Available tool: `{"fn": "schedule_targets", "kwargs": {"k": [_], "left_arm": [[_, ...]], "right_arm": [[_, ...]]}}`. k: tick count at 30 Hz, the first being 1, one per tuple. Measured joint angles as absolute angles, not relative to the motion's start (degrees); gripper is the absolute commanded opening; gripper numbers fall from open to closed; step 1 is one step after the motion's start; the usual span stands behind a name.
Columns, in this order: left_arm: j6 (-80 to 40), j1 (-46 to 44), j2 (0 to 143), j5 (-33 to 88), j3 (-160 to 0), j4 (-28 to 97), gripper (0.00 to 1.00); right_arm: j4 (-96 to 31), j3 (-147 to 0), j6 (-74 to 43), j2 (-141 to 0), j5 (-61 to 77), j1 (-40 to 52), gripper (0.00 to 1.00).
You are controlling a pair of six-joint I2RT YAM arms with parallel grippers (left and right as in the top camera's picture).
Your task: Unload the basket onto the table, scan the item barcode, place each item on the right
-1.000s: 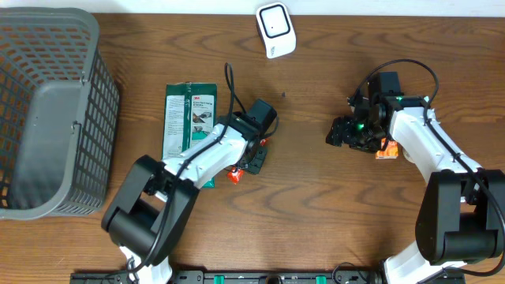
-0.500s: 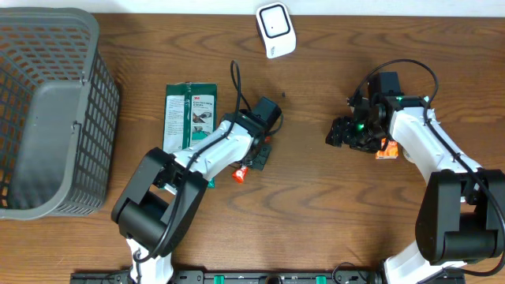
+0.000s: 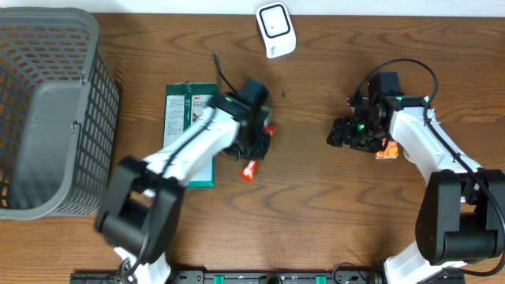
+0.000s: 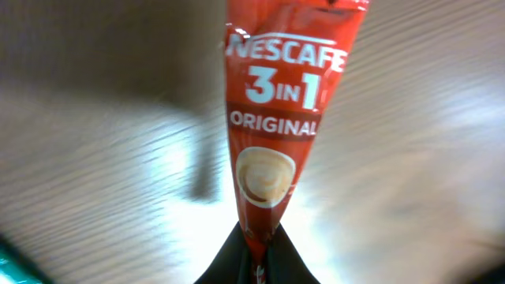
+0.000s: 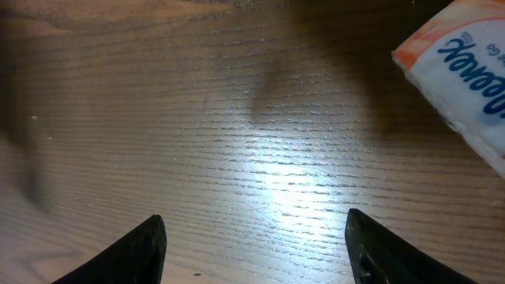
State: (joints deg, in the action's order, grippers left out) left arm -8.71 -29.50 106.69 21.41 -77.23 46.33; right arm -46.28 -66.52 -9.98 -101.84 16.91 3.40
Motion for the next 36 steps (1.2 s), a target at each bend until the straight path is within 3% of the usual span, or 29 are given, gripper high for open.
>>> {"fn": "schedule_targets", "kwargs": {"k": [8,14,23,30,36], "left_arm": [[-8.73,-19.73,102.43,48.93,-80.05,46.06,0.08],[-8.75,-14.22,102.45,63.55,-80.05,43.44,0.07],[-13.96,-12.53,102.45,72.58,-80.05,35.11,0.07],[-18.28,-12.53,102.45,81.36,-79.99,29.52,0.07],[-19.70,-12.84,102.45,85.65,-79.99,29.50,0.07]], "right_arm": [[-45.84,-66.50,-8.78,-101.84,22.04,3.38,0.69],[-45.45,-66.50,-0.75,-101.84,41.71,3.18,0.72],[-39.99,-66.39,6.35,-101.84,72.25,3.29,0.69],[-35.42,-66.24,6.46,-101.84,79.94,3.20,0.69],[-16.71,-66.04,-4.08,-101.84,85.52,3.14,0.68]]}}
